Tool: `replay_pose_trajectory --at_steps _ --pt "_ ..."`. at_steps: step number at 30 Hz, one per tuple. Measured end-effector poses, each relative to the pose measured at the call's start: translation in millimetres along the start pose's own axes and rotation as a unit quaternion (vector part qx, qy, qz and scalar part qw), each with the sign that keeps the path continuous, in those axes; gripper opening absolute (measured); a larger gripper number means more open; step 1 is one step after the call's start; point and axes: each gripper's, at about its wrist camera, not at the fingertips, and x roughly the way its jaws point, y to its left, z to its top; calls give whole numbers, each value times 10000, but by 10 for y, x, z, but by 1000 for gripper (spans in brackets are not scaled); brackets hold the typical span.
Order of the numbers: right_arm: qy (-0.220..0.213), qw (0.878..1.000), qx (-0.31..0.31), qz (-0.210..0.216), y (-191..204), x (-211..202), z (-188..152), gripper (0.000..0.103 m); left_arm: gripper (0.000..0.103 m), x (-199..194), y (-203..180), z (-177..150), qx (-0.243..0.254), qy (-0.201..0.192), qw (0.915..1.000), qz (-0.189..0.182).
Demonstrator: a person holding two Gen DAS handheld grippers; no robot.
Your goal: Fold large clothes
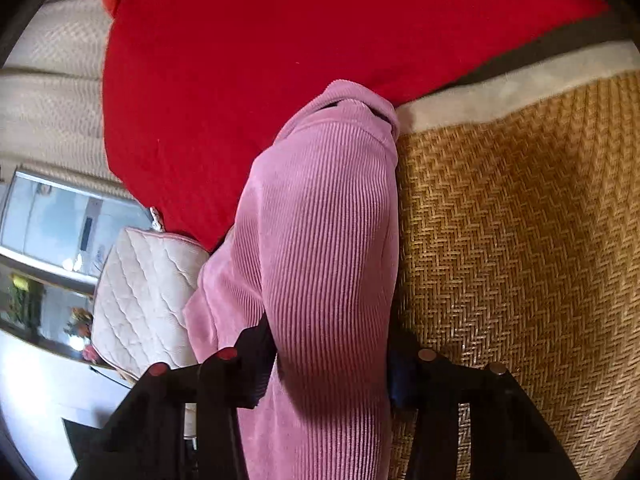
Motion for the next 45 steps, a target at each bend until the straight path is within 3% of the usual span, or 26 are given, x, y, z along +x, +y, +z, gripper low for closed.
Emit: replay_pose_trajectory --at_steps 3,6,8,9,12,13,14,15,16,19,22,26,28,31,35,42,45 --pt "-183 9986 369 333 -59 -132 -161 75 95 8 15 5 -5 -5 10000 3" --pt "-347 9978 424 384 -87 -183 -166 78 95 14 13 1 -20 -11 10000 14" --pt "-319 9974 559 308 -141 -110 -113 69 95 12 16 -4 -16 -49 10000 25" --pt "-174 9985 503 89 -149 -34 -100 52 95 7 19 -6 -39 -42 10000 5" --pt "-280 9993 212 -101 -24 -130 -189 51 95 14 28 -9 -75 11 10000 -22" --pt "-300 9994 130 -95 16 -190 -238 57 95 8 21 -7 -73 -3 10000 -25" --pt "-282 9994 143 -147 30 -285 -330 63 95 -9 17 0 -66 -44 10000 -37" --pt "-280 9994 180 -123 8 -341 -398 79 95 -32 21 11 -69 -80 9999 -63" --pt "-318 9993 209 -6 -7 -475 -574 83 95 -49 40 21 -94 -110 9998 -104" --pt "-207 9993 149 285 -67 -668 -1005 83 95 -273 192 77 -483 -566 9963 -419" --pt "-79 9987 114 490 -113 -793 -1517 83 95 -428 395 142 -846 -782 9925 -419" --pt "141 9991 -318 251 -184 -796 -1917 83 95 -394 722 259 -1537 -219 9845 -819" --pt "194 9989 -357 212 -184 -763 -1971 83 95 -368 823 319 -1582 -23 9827 -967" --pt "276 9991 -265 193 -205 -704 -1924 84 95 -192 904 442 -1531 408 9781 -1352" --pt "300 9992 -149 197 -212 -686 -1838 84 95 97 989 629 -1715 859 9643 -1828" --pt "74 9999 -120 15 -108 -1019 -1662 84 95 611 1067 690 -1847 1557 9485 -2049" --pt "331 9994 -133 -21 -115 -806 -1536 84 95 826 987 646 -1825 1984 9366 -2237"
